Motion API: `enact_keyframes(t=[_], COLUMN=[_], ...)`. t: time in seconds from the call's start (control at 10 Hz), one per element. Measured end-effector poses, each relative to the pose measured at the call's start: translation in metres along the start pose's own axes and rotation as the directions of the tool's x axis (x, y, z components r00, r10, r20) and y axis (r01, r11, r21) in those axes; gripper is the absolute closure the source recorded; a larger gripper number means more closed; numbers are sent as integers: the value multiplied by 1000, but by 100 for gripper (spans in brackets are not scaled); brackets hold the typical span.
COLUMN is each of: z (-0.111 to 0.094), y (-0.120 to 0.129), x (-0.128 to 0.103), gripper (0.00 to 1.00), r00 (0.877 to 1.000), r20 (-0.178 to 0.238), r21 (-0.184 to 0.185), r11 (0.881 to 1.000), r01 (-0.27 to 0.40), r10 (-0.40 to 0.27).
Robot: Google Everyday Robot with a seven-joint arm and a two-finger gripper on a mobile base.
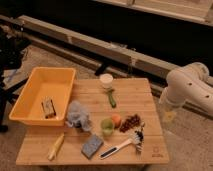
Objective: Wipe tray with towel
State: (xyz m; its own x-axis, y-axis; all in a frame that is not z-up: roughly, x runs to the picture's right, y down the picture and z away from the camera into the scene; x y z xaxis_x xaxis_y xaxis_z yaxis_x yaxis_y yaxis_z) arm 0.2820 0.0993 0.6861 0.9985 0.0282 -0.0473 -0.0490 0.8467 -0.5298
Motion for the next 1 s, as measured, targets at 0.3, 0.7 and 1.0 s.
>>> enact_keyframes(t=[0.3,0.7,1.0], z=[0,0,0], y=[0,0,0], x=[0,0,-1], gripper=[35,35,35], r00=[1000,1000,1000], r20=[0,0,3], r21=[0,0,4], r11=[1000,1000,1000], r01=[0,0,5], r10=[0,0,-5])
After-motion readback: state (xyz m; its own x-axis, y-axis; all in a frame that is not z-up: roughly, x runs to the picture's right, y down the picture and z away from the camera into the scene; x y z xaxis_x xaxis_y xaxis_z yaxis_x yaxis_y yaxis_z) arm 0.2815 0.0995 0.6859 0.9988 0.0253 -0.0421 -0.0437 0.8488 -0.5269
